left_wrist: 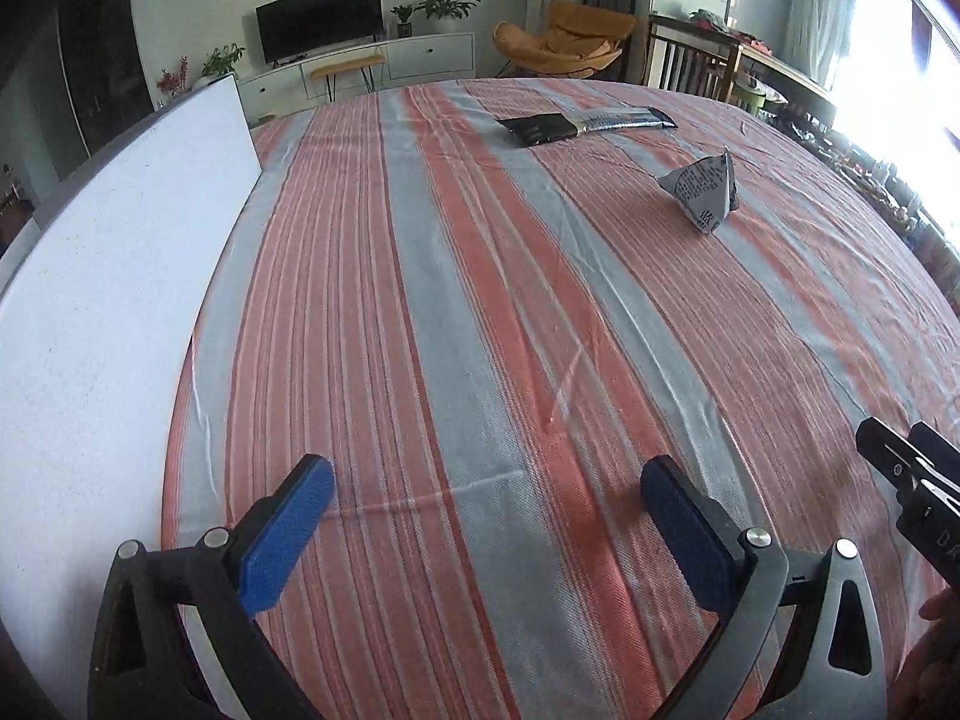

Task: Organize snacks
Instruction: 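Move both tools back over the remaining snacks on the bed, then grasp the black-and-clear stick pack with the left tool and lift it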

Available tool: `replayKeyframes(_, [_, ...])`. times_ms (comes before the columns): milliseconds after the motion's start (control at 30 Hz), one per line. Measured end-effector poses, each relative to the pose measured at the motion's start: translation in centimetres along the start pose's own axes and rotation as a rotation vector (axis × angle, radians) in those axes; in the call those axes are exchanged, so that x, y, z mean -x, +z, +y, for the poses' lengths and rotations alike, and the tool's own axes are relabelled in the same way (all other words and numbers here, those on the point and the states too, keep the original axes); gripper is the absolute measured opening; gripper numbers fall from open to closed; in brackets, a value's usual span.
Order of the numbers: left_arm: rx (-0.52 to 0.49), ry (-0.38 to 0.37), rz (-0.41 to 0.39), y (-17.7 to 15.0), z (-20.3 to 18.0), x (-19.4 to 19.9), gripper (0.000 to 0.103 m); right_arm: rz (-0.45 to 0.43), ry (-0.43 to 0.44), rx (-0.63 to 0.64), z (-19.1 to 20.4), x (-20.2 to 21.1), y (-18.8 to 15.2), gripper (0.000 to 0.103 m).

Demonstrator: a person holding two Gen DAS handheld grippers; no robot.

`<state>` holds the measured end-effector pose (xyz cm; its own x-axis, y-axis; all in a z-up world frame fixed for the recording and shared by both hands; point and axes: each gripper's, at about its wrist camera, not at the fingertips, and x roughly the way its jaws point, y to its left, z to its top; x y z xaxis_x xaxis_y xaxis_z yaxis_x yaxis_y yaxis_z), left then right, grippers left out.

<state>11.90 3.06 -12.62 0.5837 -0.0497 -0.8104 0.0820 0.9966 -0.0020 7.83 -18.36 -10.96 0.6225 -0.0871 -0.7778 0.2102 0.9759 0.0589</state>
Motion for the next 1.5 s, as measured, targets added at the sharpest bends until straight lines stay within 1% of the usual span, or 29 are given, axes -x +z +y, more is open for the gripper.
replayKeyframes(200, [0.0,0.002,0.001,0.1,0.1,-0.1,0.103,0.009,-0.025,0.034,0.6,-0.1,-0.1,0.079])
replayKeyframes(367, [0.0,0.003,0.001,0.1,0.1,-0.1,0.103,0.012,-0.021,0.038,0.6,-0.1,-0.1,0.082])
replayKeyframes(733, [0.001,0.003,0.001,0.2,0.1,-0.1,0.103,0.013,-0.021,0.039,0.6,0.0,-0.2,0.082])
replayKeyframes(767, [0.001,0.006,0.009,0.2,0.1,-0.1,0.103,0.013,-0.021,0.039,0.6,0.0,-0.2,0.082])
replayKeyframes(800, [0.008,0.014,0.036,0.4,0.1,-0.2,0.103,0.013,-0.02,0.04,0.6,0.0,-0.2,0.082])
replayKeyframes(833, [0.024,0.026,0.08,0.8,0.0,-0.2,0.103,0.013,-0.02,0.04,0.6,0.0,-0.2,0.082])
replayKeyframes(867, [0.039,0.023,0.107,1.4,0.1,-0.1,0.102,0.013,-0.02,0.04,0.6,0.0,-0.2,0.082])
replayKeyframes(900, [0.051,-0.002,0.104,2.1,0.0,0.3,0.102,0.013,-0.021,0.039,0.6,0.0,-0.2,0.082])
replayKeyframes(1000, [0.073,-0.072,0.033,5.4,-0.6,2.3,0.102,0.015,-0.019,0.042,0.7,-0.1,-0.2,0.084])
replayKeyframes(1067, [0.072,-0.115,0.004,8.6,-1.0,2.8,0.103,0.016,-0.016,0.044,0.7,-0.1,-0.2,0.085])
replayKeyframes(1133, [0.076,-0.169,0.019,12.1,-1.3,1.8,0.103,0.017,-0.015,0.046,0.8,-0.1,-0.3,0.086])
replayKeyframes(1200, [0.082,-0.21,0.059,15.9,-1.5,-0.5,0.103,0.02,-0.012,0.049,0.8,-0.1,-0.2,0.086])
replayKeyframes(1233, [0.066,-0.224,0.075,17.7,-1.8,-1.8,0.102,0.022,-0.01,0.051,0.9,-0.2,-0.2,0.087])
replayKeyframes(1267, [0.035,-0.229,0.086,19.3,-2.2,-3.2,0.102,0.023,-0.01,0.053,0.9,-0.2,-0.2,0.088])
replayKeyframes(1300, [0.001,-0.218,0.094,20.6,-2.6,-4.5,0.102,0.025,-0.01,0.053,0.9,-0.2,-0.2,0.088])
replayKeyframes(1400, [-0.089,-0.132,0.083,23.4,-4.4,-7.8,0.101,0.028,-0.009,0.055,0.9,-0.3,0.0,0.089])
replayKeyframes(1433, [-0.129,-0.127,0.083,24.0,-5.4,-8.7,0.101,0.029,-0.008,0.056,0.9,-0.3,-0.1,0.089])
replayKeyframes(1500, [-0.234,-0.141,0.1,24.9,-7.6,-10.6,0.099,0.029,-0.008,0.056,0.9,-0.3,0.0,0.09])
